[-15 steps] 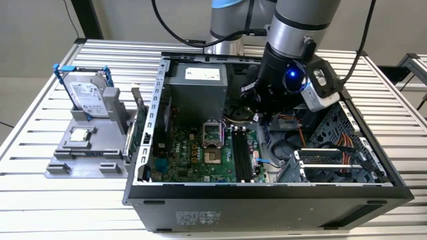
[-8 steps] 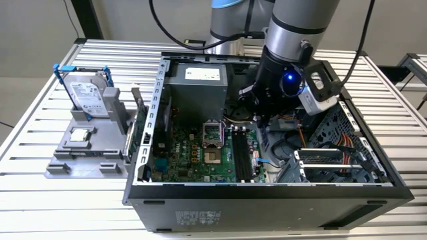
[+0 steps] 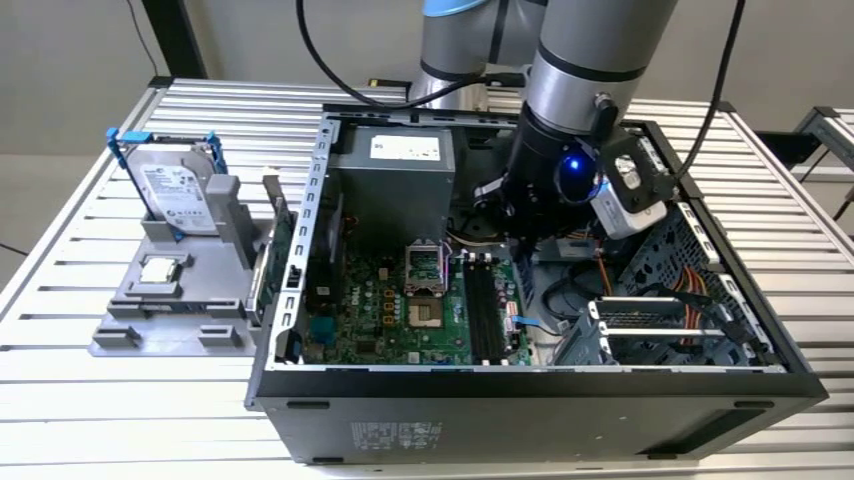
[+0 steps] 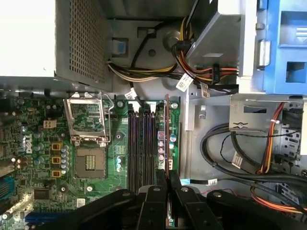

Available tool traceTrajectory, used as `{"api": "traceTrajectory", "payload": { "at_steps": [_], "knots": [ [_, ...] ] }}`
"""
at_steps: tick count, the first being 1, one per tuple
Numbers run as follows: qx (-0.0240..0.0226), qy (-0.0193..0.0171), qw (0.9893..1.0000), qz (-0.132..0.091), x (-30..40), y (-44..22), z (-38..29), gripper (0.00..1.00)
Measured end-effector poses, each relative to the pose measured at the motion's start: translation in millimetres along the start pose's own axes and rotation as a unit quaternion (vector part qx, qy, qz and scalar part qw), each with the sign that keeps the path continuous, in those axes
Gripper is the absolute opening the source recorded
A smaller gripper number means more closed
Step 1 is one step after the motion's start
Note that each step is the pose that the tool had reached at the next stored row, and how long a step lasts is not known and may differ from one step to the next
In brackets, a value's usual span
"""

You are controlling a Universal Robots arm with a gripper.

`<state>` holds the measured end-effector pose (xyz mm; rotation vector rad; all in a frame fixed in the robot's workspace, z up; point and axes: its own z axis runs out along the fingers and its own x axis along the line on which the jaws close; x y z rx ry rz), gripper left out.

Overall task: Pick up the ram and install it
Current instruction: 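Insert the ram into the slot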

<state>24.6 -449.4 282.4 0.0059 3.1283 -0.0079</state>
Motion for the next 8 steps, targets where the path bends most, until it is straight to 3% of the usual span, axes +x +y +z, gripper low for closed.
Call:
{"api": "traceTrajectory", "payload": {
  "at_steps": [8],
  "knots": [
    [0.0,0.0,1.0,0.0,1.4,-0.9,9.0,0.0]
  ]
}}
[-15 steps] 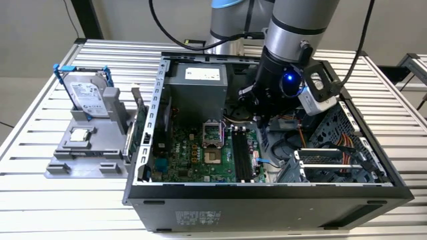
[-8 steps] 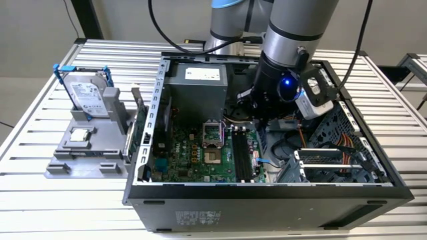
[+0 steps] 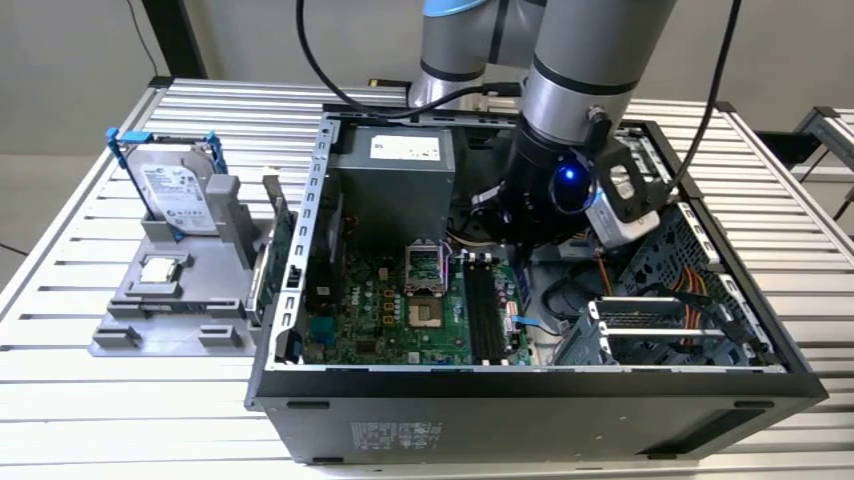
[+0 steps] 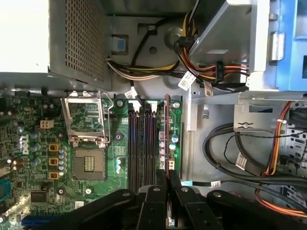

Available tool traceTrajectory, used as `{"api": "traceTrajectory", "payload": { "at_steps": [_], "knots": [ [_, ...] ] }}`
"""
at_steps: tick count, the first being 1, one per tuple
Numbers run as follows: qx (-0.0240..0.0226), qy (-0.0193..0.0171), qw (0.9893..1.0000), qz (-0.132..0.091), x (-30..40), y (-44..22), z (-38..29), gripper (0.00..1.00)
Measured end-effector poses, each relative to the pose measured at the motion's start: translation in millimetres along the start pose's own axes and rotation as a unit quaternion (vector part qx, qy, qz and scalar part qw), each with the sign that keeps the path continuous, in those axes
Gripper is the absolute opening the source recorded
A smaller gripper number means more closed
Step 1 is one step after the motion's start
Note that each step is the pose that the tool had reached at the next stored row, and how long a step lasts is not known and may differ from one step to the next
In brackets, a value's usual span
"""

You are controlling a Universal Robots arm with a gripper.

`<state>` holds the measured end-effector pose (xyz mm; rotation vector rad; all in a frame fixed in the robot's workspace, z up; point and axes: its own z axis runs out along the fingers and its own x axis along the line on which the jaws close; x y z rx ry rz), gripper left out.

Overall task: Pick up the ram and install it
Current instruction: 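Insert the ram into the slot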

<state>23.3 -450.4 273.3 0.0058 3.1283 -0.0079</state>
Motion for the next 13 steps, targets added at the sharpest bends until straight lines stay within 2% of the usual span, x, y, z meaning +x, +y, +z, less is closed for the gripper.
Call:
{"api": "traceTrajectory", "payload": {
  "at_steps": [13],
  "knots": [
    [0.0,0.0,1.0,0.0,1.9,-5.1,7.9,0.0]
  ]
}}
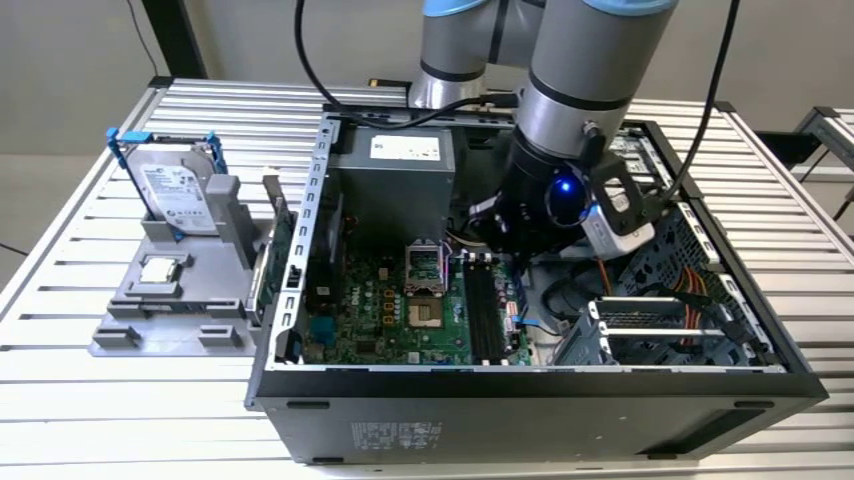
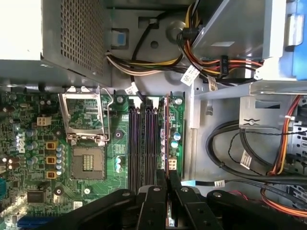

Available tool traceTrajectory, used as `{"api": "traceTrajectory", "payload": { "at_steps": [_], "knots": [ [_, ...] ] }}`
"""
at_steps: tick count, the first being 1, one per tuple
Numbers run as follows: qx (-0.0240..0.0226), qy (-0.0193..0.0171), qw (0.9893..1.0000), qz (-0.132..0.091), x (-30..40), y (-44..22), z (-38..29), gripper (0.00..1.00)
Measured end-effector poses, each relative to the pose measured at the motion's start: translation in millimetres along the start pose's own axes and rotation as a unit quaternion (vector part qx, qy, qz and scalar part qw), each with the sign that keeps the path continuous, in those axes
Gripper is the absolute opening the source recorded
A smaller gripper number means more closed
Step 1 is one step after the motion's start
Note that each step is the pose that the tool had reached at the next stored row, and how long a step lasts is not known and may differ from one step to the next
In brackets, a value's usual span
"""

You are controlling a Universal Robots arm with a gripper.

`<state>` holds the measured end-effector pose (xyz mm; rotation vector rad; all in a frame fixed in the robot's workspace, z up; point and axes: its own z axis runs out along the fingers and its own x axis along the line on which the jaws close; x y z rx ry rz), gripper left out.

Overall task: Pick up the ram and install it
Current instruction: 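Insert the ram into the slot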

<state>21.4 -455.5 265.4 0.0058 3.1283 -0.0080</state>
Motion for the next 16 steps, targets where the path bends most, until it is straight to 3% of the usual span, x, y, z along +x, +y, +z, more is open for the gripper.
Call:
{"api": "traceTrajectory", "payload": {
  "at_steps": [16],
  "knots": [
    [-0.0001,0.0007,1.0,0.002,1.8,-2.5,5.6,0.0]
  ]
}}
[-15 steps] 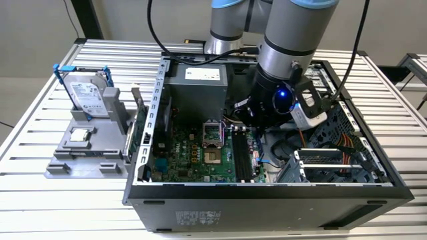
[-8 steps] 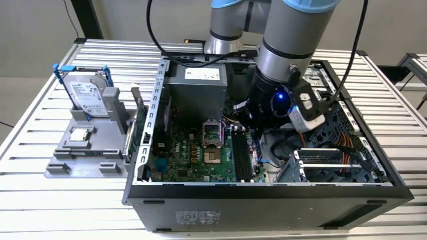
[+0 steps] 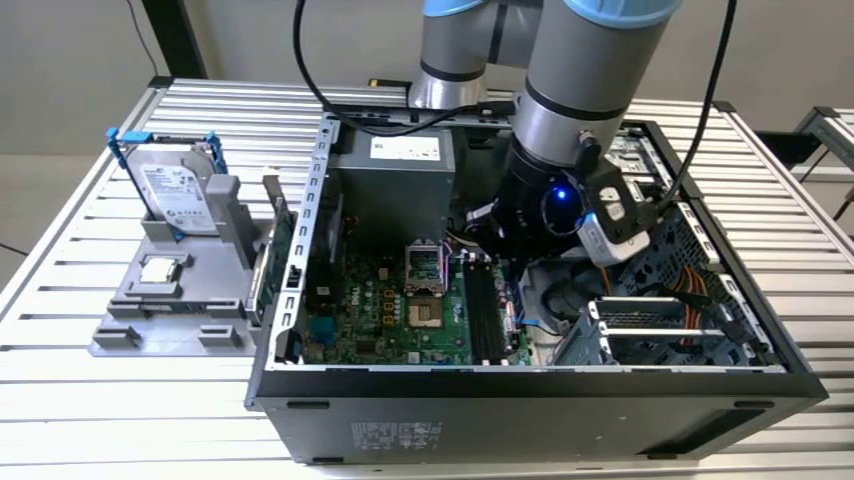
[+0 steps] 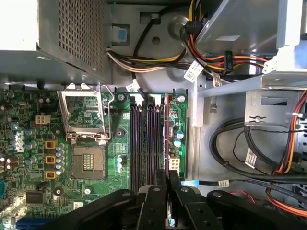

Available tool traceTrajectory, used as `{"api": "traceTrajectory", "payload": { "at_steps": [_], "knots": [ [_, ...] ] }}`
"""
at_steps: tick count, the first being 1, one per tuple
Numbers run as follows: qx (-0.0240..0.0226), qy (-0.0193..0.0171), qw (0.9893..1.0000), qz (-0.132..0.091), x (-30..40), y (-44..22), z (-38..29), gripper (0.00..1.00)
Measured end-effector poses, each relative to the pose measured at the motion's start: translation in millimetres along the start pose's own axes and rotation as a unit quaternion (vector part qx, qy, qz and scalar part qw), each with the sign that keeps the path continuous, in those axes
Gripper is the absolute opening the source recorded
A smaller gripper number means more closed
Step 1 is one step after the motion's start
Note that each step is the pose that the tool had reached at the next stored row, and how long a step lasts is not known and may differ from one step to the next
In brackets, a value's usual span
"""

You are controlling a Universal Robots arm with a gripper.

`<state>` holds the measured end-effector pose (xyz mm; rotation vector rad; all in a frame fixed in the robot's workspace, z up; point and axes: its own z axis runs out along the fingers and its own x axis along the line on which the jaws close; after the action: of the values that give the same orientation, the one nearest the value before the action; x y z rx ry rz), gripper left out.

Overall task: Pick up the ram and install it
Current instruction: 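Insert the ram into the slot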

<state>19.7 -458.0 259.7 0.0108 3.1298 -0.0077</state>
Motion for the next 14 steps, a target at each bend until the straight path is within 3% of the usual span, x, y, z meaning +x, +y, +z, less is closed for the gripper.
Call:
{"api": "traceTrajectory", "payload": {
  "at_steps": [14],
  "knots": [
    [0.0001,0.0,1.0,0.0,0.4,-4.0,10.6,0.0]
  ]
}}
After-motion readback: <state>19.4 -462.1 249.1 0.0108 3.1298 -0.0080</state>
